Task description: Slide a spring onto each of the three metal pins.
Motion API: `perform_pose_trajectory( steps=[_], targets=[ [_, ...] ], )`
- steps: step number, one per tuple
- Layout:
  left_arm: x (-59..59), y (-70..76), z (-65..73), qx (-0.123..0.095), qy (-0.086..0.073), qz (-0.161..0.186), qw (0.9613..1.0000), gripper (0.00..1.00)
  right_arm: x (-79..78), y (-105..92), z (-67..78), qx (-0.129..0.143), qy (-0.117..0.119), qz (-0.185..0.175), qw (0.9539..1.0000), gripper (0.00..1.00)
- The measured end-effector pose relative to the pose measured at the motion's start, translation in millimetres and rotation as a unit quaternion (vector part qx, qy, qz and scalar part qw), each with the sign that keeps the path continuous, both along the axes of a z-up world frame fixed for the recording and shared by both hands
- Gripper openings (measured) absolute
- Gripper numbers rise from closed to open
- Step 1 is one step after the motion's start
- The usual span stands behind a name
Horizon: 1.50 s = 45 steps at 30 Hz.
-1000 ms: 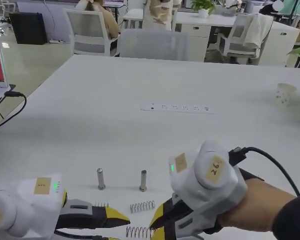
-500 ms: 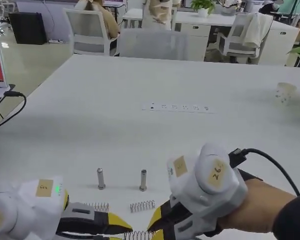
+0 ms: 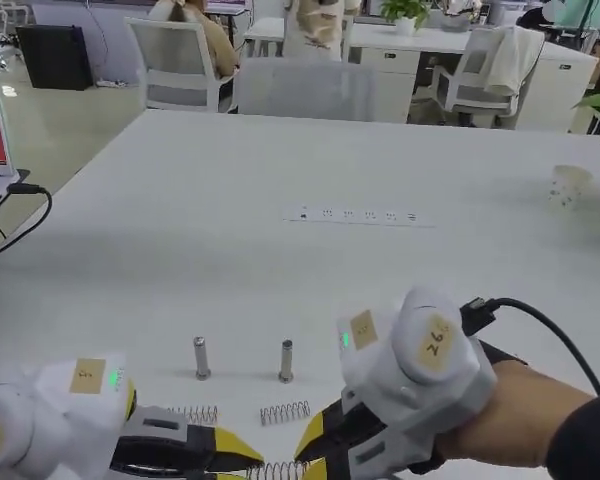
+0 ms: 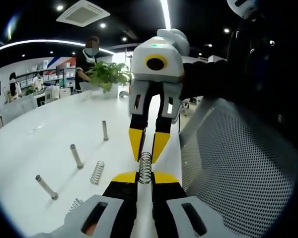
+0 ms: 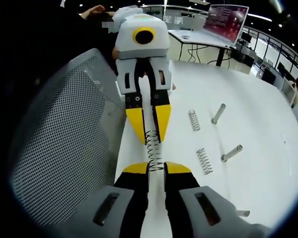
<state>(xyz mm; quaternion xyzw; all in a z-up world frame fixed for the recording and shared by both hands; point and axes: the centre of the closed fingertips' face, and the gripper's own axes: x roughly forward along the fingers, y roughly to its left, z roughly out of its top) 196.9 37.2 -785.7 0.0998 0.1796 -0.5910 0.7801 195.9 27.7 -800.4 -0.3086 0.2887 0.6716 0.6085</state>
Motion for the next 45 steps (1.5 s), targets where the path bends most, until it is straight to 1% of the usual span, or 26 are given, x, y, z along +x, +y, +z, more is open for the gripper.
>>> perform_pose_trajectory(
  steps=[2,5,8,12,14,18,19,21,25,29,32,37,45],
  targets=[
    [0.3,0.1,0.6,-0.001,0.000,0.001,1.0000,0.02,-0.3,0.0,-1.1,0.000,0.005,-0.003,1.0000,0.12],
    [0.9,0.1,2.4,-0.004,-0.001,0.003,1.0000,0.02,-0.9,-0.9,-4.4,-0.003,0.008,-0.003,1.0000,0.12],
    [-0.8,-2.4,9.9,-0.017,-0.002,-0.001,0.9999,0.02,-2.1,-1.1,-6.6,-0.004,0.008,-0.001,1.0000,0.12],
    [-2.3,-5.4,14.1,-0.017,-0.008,-0.006,0.9998,0.02,-2.5,-0.1,-7.5,0.000,0.013,-0.002,0.9999,0.11],
    [-1.7,-5.1,15.8,-0.022,-0.008,-0.004,0.9997,0.02,-3.2,0.6,-7.0,0.004,0.013,-0.001,0.9999,0.10],
    [-1.9,-4.7,15.3,-0.022,-0.008,-0.003,0.9997,0.02,-3.0,0.8,-5.2,0.008,0.014,-0.004,0.9999,0.09],
    [-1.7,-4.8,15.4,-0.022,-0.009,-0.003,0.9997,0.02,-2.7,0.7,-4.0,0.008,0.011,-0.004,0.9999,0.09],
    [-1.5,-4.5,15.0,-0.021,-0.008,-0.002,0.9997,0.02,-2.8,0.8,-0.9,0.011,0.013,-0.007,0.9998,0.09],
    [-1.0,-3.6,12.6,-0.015,-0.009,-0.001,0.9998,0.02,-2.4,3.9,10.6,0.029,0.017,-0.013,0.9994,0.09],
    [-0.5,-3.1,11.3,-0.011,-0.011,-0.001,0.9999,0.02,-3.3,7.6,16.4,0.036,0.018,-0.013,0.9991,0.09],
    [-1.0,-2.9,10.0,-0.008,-0.010,-0.001,0.9999,0.02,-4.2,11.8,21.1,0.046,0.023,-0.015,0.9986,0.09],
    [-1.1,-2.5,9.0,-0.006,-0.010,-0.002,0.9999,0.02,-5.8,17.1,26.7,0.052,0.021,-0.011,0.9984,0.09],
    [-2.0,-3.0,5.1,0.002,-0.007,-0.005,1.0000,0.02,-8.6,21.8,26.6,0.043,0.022,-0.002,0.9988,0.09]
  ],
)
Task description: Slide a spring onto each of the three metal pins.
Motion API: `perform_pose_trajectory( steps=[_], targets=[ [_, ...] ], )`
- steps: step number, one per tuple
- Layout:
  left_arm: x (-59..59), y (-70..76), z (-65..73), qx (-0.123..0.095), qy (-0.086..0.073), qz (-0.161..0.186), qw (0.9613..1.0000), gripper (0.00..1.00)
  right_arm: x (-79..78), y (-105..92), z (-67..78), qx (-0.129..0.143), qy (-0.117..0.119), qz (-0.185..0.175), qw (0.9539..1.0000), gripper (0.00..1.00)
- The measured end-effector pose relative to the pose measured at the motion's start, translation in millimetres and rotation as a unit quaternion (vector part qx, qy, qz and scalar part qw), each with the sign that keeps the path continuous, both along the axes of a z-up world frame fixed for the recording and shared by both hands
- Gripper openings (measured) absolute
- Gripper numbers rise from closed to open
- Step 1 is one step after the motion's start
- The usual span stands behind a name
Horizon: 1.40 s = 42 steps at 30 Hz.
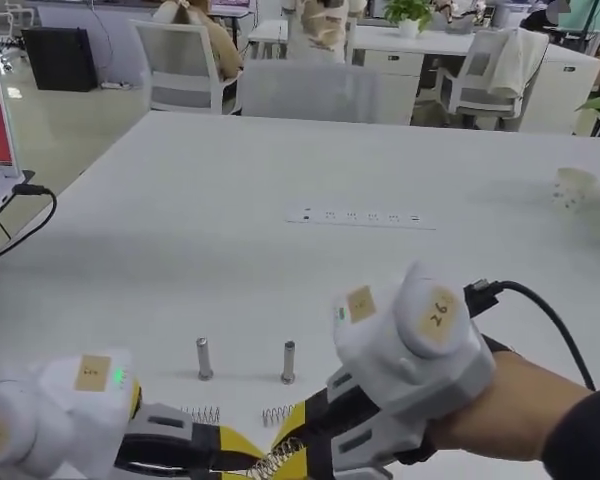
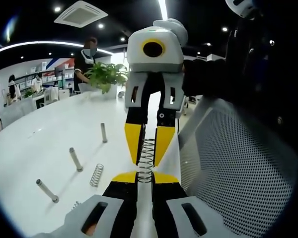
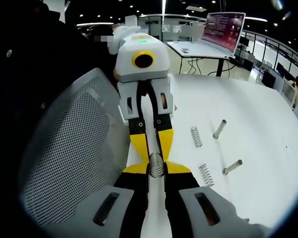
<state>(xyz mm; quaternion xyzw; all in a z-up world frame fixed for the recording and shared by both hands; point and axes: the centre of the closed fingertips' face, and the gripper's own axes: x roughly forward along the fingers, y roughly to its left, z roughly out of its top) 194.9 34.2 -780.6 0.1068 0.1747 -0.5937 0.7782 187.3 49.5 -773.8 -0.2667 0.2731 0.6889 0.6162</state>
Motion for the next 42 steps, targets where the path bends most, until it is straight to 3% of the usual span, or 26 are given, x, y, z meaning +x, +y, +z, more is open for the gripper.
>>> perform_pose_trajectory(
  steps=[32,42],
  targets=[
    [-1.3,-3.4,-3.3,0.003,0.005,-0.004,1.0000,0.03,-3.6,4.8,0.9,-0.040,-0.025,0.018,0.9987,0.08],
    [1.5,-2.3,-3.3,-0.003,0.009,0.004,0.9999,0.09,0.0,1.9,0.4,-0.055,-0.032,0.020,0.9978,0.08]
  ],
)
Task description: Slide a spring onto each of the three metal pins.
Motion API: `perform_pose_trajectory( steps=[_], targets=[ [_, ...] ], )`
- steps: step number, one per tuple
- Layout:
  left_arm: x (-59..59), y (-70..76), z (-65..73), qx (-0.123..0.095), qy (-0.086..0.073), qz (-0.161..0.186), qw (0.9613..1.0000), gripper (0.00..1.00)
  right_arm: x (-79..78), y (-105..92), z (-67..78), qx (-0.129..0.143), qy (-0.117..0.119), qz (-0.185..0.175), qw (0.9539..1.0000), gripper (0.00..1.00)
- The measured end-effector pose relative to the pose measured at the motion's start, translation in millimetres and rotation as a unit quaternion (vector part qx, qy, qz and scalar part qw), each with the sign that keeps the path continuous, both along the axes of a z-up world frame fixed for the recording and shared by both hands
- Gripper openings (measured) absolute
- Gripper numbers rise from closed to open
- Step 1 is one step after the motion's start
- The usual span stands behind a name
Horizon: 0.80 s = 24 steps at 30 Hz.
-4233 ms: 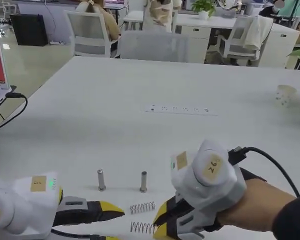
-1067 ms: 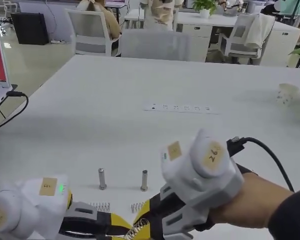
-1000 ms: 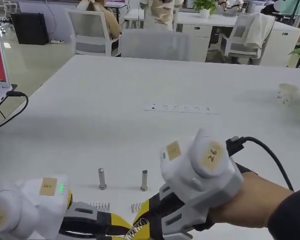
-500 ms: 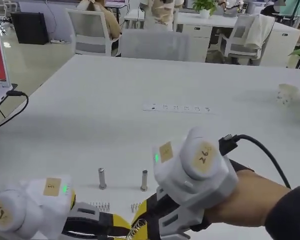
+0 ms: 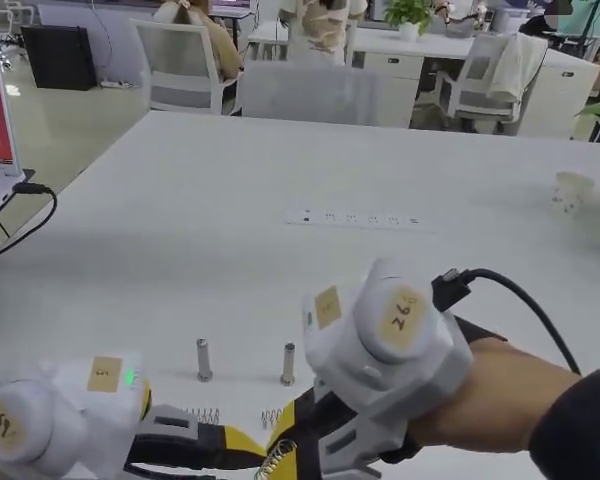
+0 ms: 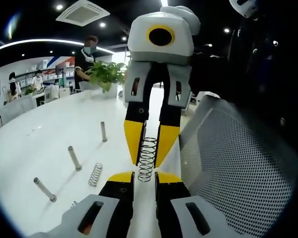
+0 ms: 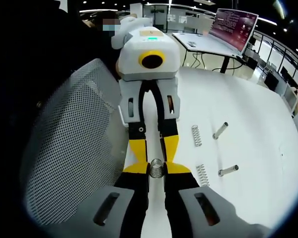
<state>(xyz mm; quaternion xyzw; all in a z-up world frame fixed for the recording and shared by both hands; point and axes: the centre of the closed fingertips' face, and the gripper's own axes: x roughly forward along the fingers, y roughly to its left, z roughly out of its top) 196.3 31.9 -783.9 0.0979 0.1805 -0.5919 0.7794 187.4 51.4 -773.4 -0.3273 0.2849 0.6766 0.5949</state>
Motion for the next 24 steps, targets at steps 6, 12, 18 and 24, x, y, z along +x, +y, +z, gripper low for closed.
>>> perform_pose_trajectory(
  steps=[6,12,18,24],
  targets=[
    [2.5,1.9,1.0,-0.005,0.002,0.010,0.9999,0.14,6.2,-5.8,2.1,-0.005,-0.005,-0.007,1.0000,0.08],
    [8.1,6.8,2.4,-0.012,0.001,0.031,0.9994,0.22,15.5,-16.3,4.4,-0.013,-0.012,-0.020,0.9996,0.09],
    [13.8,12.2,2.3,-0.014,0.003,0.051,0.9986,0.30,22.1,-24.4,7.1,-0.018,-0.018,-0.031,0.9992,0.09],
    [21.6,24.2,2.9,-0.022,0.007,0.081,0.9964,0.36,27.2,-32.2,8.0,-0.023,-0.022,-0.039,0.9987,0.09]
  ],
)
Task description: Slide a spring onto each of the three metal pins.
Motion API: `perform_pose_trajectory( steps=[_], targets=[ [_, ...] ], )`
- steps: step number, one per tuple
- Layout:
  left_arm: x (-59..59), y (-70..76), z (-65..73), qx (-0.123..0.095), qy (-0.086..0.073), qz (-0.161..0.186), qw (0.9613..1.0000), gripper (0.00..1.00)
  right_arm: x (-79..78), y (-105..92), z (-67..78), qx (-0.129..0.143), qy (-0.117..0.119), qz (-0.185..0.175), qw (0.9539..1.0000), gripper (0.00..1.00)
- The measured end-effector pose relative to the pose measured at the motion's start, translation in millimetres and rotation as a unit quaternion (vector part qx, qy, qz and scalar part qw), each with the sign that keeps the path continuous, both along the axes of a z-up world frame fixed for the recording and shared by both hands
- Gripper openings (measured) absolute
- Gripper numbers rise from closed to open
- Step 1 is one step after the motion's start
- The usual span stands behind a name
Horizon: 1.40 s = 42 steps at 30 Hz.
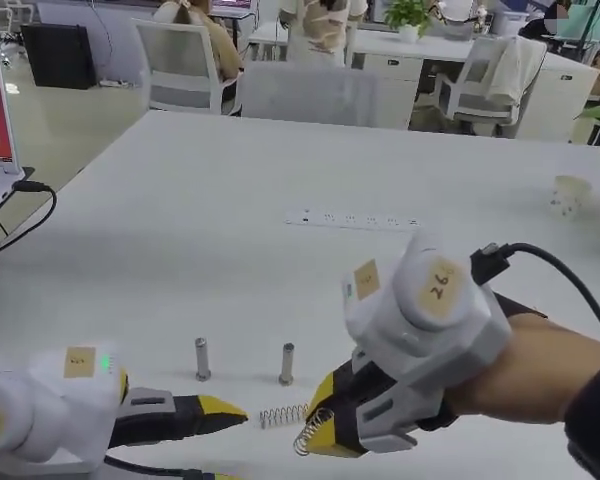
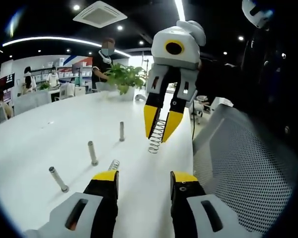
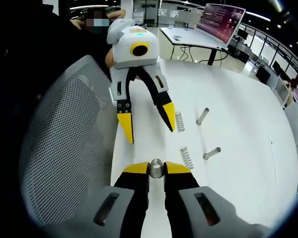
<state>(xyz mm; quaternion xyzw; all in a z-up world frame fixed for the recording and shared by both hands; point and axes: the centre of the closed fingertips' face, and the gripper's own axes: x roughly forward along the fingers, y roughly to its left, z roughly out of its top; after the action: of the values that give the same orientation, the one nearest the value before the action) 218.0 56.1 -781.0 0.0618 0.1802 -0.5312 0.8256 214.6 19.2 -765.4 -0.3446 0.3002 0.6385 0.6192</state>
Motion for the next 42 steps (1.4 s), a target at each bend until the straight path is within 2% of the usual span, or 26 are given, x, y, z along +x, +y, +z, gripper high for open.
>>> perform_pose_trajectory(
  steps=[11,18,29,42],
  targets=[
    [5.8,19.7,-1.0,-0.013,0.007,0.051,0.9986,0.45,12.6,-14.0,5.0,-0.006,-0.010,-0.015,0.9998,0.09],
    [6.6,28.8,-1.4,-0.015,0.004,0.082,0.9965,0.54,19.2,-22.1,7.5,-0.009,-0.015,-0.022,0.9996,0.09],
    [7.3,43.8,-1.7,-0.018,0.003,0.115,0.9933,0.60,30.7,-31.6,19.5,-0.011,-0.026,-0.031,0.9991,0.09],
    [6.2,44.6,-1.3,-0.023,0.003,0.124,0.9920,0.68,55.2,-49.5,35.6,-0.015,-0.044,-0.055,0.9974,0.09]
  ],
)
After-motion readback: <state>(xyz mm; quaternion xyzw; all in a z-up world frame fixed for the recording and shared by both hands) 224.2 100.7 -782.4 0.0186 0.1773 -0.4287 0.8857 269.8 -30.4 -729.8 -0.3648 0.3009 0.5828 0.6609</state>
